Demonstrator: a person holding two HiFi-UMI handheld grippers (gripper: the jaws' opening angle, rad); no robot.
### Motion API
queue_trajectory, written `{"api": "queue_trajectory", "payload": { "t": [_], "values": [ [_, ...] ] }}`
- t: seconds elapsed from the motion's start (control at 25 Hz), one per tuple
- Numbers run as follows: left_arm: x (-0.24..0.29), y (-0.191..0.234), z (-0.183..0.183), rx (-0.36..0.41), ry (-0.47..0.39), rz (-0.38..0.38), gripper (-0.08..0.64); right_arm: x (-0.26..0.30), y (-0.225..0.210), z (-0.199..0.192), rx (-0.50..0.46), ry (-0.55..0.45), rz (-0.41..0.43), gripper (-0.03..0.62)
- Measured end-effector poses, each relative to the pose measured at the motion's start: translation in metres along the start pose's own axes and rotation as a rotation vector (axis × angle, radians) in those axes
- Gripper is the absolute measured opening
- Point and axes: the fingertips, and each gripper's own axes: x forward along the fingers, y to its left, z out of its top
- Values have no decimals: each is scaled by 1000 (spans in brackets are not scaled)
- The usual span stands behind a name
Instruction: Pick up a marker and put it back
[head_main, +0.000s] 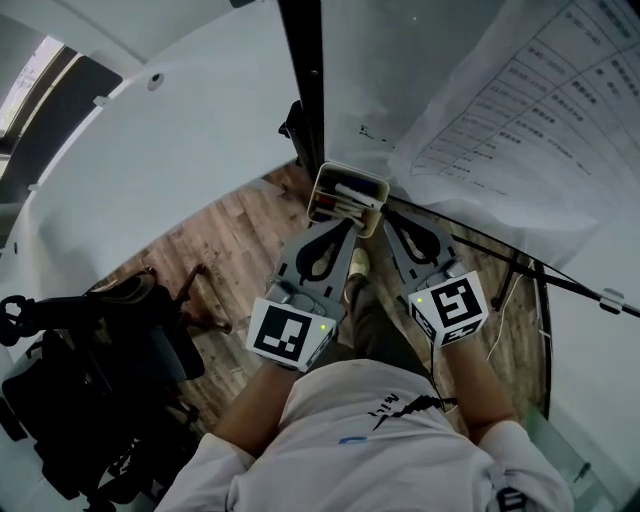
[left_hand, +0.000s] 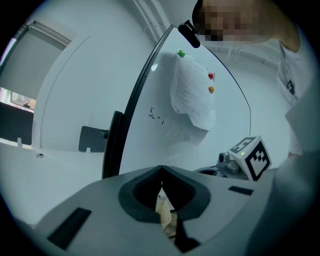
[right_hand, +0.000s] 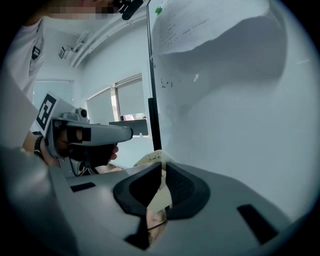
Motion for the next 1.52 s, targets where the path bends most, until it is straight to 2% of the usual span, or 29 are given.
{"api": "queue_trajectory", "payload": {
  "t": [0.08,0.2,0.28,0.76,0.96,1.0,1.08,1.32,1.52],
  "values": [
    [0,1,-2,-7,-1,9,11,6,-4,-9,-11,28,-4,21],
    [0,4,-8,-16,5,21,11,14,-7,-20,-26,72,3,92],
    [1,7,-11,-22,8,30,11,18,-9,-25,-32,92,11,101],
    [-3,20,-16,-44,12,95,11,34,-6,-29,-200,102,45,103],
    [-9,21,-22,-45,34,110,11,32,1,-26,-354,154,50,83],
    [-10,21,-21,-44,32,111,11,32,1,-27,-357,152,43,80],
    [-11,20,-19,-41,27,112,11,33,-1,-30,-305,130,32,77],
    [-17,14,-6,-34,1,108,11,20,-12,-20,-52,88,37,75],
    [-20,4,0,-22,1,81,11,2,-12,0,19,24,17,75]
  ]
}}
